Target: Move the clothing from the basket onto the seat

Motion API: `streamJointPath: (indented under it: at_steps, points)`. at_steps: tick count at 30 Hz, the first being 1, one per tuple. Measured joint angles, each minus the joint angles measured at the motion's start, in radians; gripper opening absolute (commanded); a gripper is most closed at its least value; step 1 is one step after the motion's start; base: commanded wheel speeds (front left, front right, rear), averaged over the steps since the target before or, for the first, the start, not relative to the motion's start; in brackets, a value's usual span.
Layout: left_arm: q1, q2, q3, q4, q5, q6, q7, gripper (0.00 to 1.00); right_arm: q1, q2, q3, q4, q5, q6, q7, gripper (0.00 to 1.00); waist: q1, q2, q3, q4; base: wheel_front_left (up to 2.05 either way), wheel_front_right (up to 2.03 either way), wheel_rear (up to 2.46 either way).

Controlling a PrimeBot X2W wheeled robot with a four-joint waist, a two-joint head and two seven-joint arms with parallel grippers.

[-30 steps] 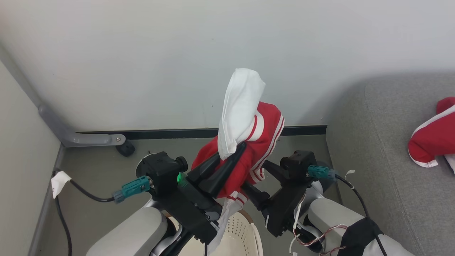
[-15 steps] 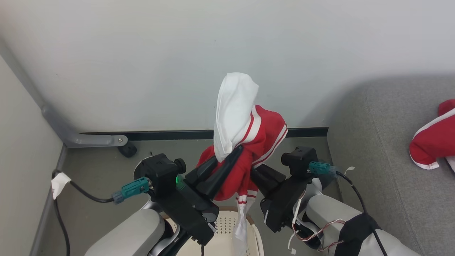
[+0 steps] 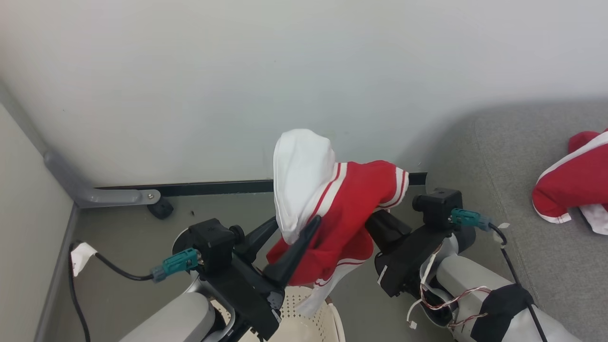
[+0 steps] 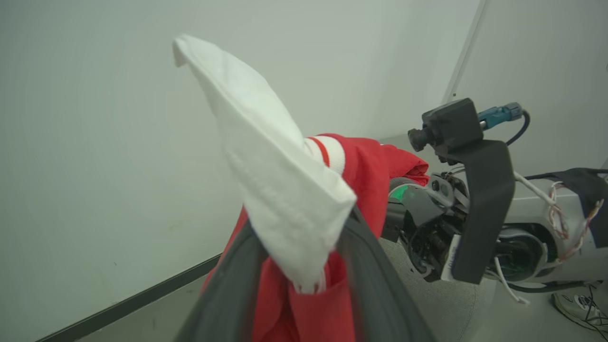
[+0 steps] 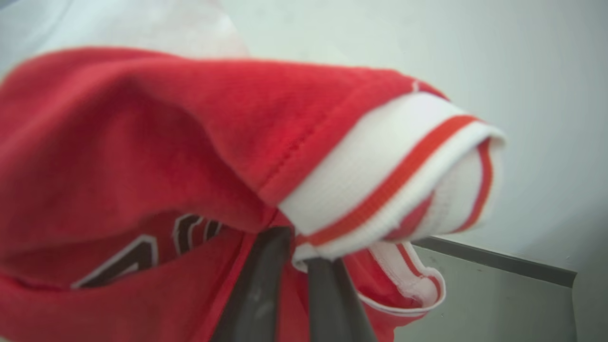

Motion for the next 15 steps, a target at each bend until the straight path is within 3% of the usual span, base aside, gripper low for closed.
streamJointPath:
  at_steps: [15]
  points:
    - [0.055,0.016,-0.029,-0.035,0.001,0.010,0.007,1.00,0.046,-0.055,-0.153,-0.068,0.009,0.000,0.000,0.00,-0.0001,0.0000,-0.009,-0.062,0.00,0.00,0.00]
